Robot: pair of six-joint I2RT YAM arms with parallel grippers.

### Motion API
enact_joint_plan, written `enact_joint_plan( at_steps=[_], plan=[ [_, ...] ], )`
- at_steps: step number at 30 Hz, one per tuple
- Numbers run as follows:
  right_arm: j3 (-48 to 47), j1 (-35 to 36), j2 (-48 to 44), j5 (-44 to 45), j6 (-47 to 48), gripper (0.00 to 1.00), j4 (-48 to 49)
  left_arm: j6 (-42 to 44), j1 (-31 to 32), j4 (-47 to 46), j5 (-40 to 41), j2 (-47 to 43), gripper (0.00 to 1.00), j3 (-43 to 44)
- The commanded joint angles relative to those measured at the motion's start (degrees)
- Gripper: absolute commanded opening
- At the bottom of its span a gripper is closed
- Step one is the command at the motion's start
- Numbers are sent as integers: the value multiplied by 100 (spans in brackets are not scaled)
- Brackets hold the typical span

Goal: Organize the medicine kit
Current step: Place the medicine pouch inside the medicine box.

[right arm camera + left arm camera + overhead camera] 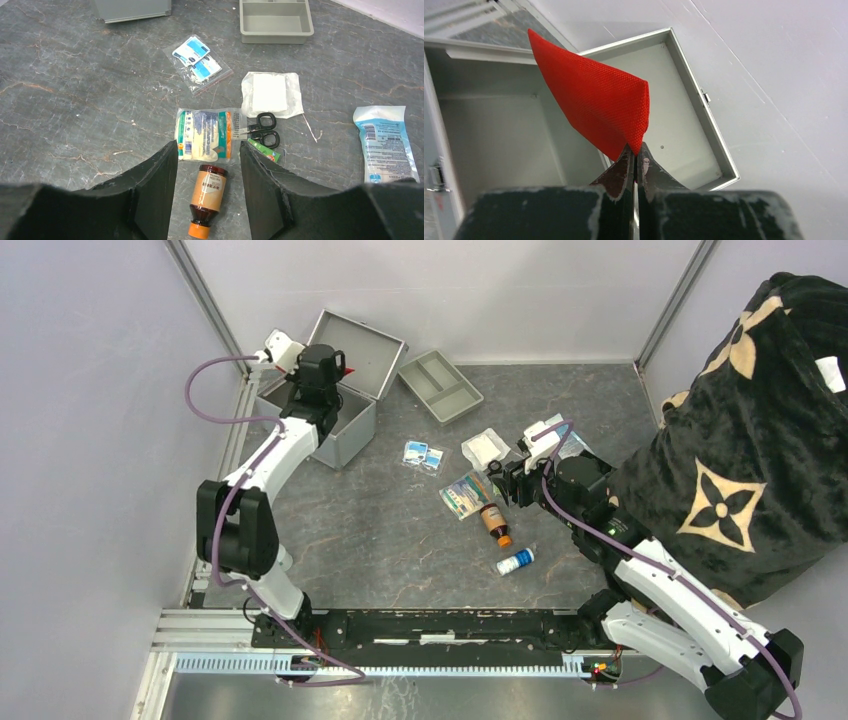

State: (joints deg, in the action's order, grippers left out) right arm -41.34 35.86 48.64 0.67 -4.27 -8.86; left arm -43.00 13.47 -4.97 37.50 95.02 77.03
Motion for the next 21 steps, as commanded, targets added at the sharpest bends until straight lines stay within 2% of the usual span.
enact_joint_plan(
  at_steps=[1, 8, 15, 21],
  plan=[
    [30, -15, -127, 137, -8, 55, 11, -976, -28, -505, 274, 114, 2, 0],
    [39, -11, -96, 92, 5, 56, -2, -1722, -29, -530, 787, 249, 2, -510],
    [38, -12, -39, 76, 23, 56, -26, -1718, -29, -741, 1000, 426, 2, -461],
    [56, -14, -28, 103, -3, 56, 8, -1681, -29, -549, 1611, 402, 2, -272]
  ],
)
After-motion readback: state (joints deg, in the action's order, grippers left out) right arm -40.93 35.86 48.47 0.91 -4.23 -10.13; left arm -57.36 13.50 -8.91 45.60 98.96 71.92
